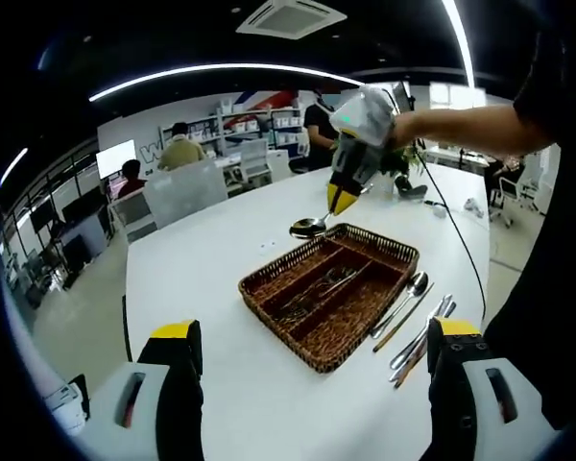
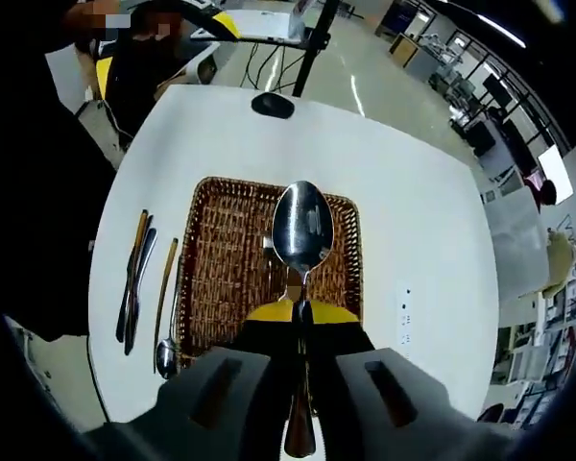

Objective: Arrange the knives, forks, and spoons in their matching storage slots by inserting each utensil handle-first until every utensil is classified and aligned in the correct compartment

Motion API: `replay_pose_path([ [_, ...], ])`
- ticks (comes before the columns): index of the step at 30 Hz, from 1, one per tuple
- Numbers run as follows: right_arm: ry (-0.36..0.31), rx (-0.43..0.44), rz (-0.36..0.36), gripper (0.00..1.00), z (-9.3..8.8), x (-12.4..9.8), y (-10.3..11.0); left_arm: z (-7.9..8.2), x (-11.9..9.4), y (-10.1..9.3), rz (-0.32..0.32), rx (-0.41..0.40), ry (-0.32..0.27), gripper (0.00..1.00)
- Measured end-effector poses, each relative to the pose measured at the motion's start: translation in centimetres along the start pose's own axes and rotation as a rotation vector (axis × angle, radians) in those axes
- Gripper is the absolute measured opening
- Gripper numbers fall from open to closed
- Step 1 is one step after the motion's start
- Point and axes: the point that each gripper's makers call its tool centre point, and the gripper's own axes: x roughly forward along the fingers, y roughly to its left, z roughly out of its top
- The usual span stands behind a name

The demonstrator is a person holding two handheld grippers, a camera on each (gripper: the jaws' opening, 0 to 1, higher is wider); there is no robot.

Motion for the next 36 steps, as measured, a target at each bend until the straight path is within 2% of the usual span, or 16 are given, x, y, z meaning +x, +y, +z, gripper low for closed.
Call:
replay_pose_path([
  [2,0.015,-0.016,-0.004,0.00,-0.2,0.6,-0.5,0.2,-0.1,-0.4,-0.003,0.003,-0.002,0.99],
  [6,-0.010,0.020,0.004,0.00,-0.1,1.1,-1.9,0.1,-0.3,-0.6,-0.009,0.002,0.006,0.99],
  [22,0.025,0.028,-0.003,0.00,0.1,4.2,-7.1,0.5,-0.4,1.0,0.019,-0.017,0.005,0.99],
  [31,0.021,0.028,-0.002,0.00,0.5,5.1,-8.6,-0.1,-0.1,2.1,0.032,-0.036,0.024,0.99],
  [36,0.018,0.037,0.001,0.00,0.6,5.6,-8.7,0.0,0.2,2.7,0.037,-0.042,0.021,0.99],
])
